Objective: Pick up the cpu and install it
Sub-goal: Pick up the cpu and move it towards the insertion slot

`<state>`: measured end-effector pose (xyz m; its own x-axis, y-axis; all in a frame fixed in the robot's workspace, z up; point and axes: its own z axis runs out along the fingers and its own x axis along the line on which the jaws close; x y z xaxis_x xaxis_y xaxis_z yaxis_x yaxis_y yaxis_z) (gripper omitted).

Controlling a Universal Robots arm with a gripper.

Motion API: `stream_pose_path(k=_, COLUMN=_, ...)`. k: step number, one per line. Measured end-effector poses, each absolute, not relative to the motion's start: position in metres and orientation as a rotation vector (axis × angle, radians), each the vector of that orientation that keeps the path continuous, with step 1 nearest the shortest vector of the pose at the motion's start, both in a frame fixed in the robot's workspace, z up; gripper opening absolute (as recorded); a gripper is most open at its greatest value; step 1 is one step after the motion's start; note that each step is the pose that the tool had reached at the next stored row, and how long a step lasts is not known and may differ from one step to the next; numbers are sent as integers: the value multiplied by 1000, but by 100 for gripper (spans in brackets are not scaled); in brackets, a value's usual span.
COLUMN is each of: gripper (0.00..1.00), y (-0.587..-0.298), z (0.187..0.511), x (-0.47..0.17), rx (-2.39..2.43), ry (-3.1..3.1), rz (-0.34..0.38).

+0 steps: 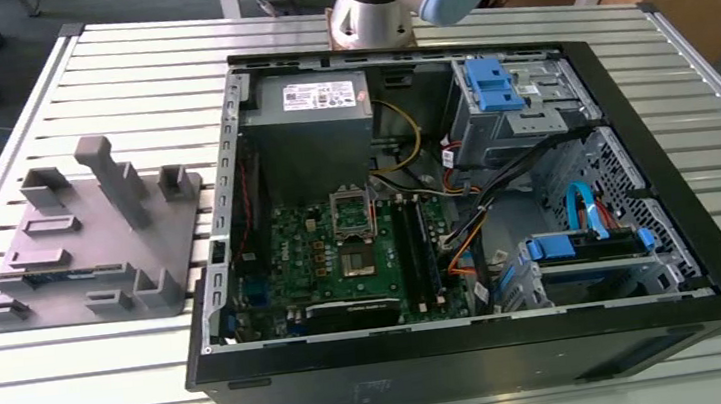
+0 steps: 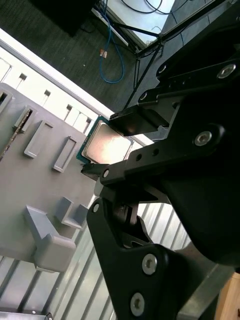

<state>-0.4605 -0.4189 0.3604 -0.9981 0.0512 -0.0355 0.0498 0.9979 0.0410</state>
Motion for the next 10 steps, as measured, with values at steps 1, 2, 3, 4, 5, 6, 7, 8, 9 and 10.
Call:
stream_pose_path(k=1, gripper=47, y=-419, z=362, x=-460, rx=78, ry=3104, rz=62)
stream_pose_path(k=2, gripper=47, y=-419, z=363, x=-460, rx=78, ry=3104, rz=62)
stream_pose_path(k=3, gripper=47, y=-419, z=365, x=-460, rx=78, ry=3104, rz=62)
stream_pose_path(k=4, gripper=47, y=-419, z=366, x=-460, rx=78, ry=3104, rz=62)
stream_pose_path(k=5, gripper=47, y=-419, z=367, x=-460, rx=78, ry=3104, rz=62)
stream_pose_path(k=6, gripper=47, y=-419, z=368, x=-460, rx=78, ry=3104, rz=62)
stream_pose_path(k=7, gripper=47, y=-419, z=370, x=-460, rx=78, ry=3104, rz=62)
stream_pose_path(k=8, gripper=47, y=-419, z=371, x=-460, rx=79, ry=3104, rz=62)
stream_pose_path(k=9, gripper=47, y=-419, z=371, x=-461, rx=78, ry=3103, rz=62)
stream_pose_path(k=10, gripper=47, y=-419, z=372, x=-460, rx=78, ry=3103, rz=62)
